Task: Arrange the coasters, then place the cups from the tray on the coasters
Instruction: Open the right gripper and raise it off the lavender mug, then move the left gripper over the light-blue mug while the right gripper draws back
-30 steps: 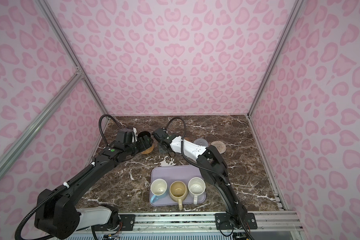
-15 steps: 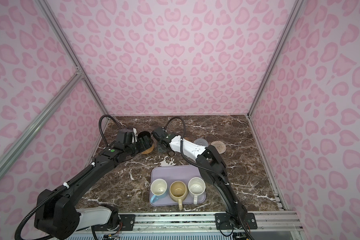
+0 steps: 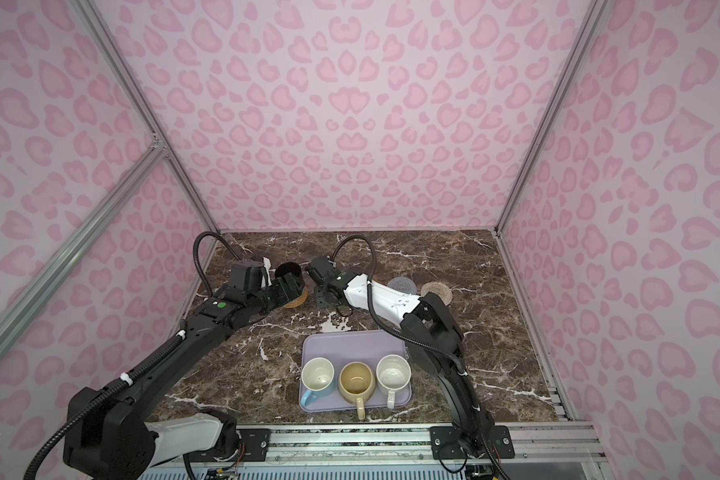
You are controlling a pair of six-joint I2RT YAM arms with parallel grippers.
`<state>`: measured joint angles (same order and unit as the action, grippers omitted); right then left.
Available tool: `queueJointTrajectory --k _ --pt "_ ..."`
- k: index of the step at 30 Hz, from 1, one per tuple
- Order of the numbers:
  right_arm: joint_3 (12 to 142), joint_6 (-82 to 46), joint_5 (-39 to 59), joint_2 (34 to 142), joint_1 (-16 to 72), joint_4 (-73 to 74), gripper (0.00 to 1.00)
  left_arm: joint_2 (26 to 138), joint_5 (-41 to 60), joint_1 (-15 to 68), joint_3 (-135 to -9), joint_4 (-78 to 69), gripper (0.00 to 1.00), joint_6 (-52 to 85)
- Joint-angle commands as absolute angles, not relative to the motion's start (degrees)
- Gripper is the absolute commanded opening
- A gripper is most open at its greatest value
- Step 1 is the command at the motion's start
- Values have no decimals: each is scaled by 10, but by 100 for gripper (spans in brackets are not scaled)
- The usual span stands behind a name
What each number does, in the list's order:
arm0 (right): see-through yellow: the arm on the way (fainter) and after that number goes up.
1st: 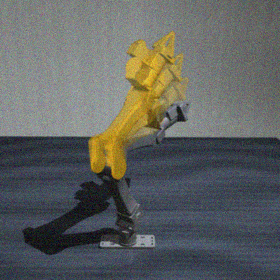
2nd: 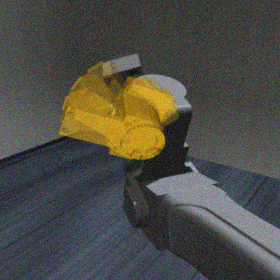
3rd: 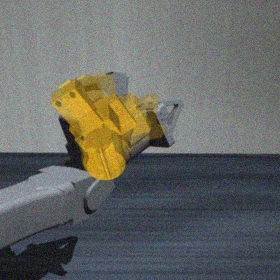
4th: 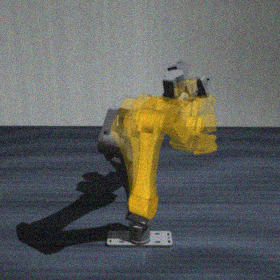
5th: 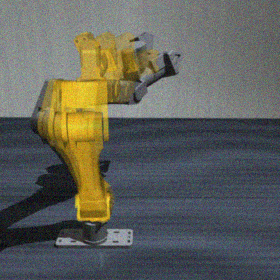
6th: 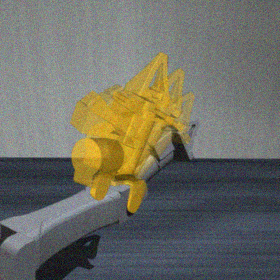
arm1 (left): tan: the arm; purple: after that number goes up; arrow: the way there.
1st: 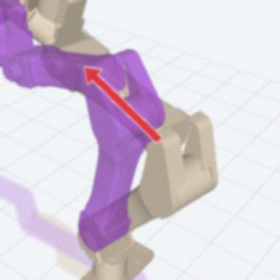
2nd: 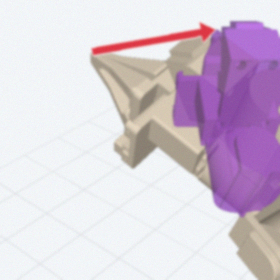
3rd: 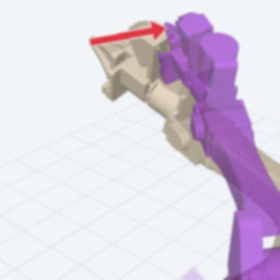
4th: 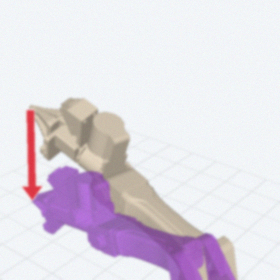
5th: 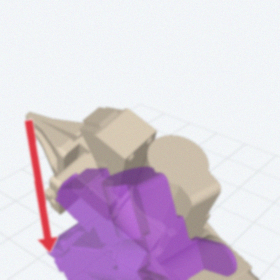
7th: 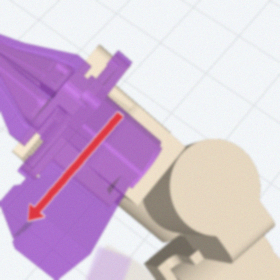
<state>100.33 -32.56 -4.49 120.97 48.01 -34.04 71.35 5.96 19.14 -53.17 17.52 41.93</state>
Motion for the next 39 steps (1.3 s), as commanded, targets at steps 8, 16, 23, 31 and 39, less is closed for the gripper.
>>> queueJointTrajectory --k 8,16,23,31,39 --pt "858 -305 -91 1035 482 -260 91 646 54 191 -532 238 97 391" --pt "742 -249 -78 917 483 -238 93 580 81 210 -505 302 97 366" --pt "665 -222 -55 833 483 -250 94 563 0 312 -534 452 97 350" --pt "557 -199 -4 736 483 -221 96 534 38 415 -496 469 97 356" --pt "431 -186 95 609 483 -128 96 548 40 524 -475 474 97 362"
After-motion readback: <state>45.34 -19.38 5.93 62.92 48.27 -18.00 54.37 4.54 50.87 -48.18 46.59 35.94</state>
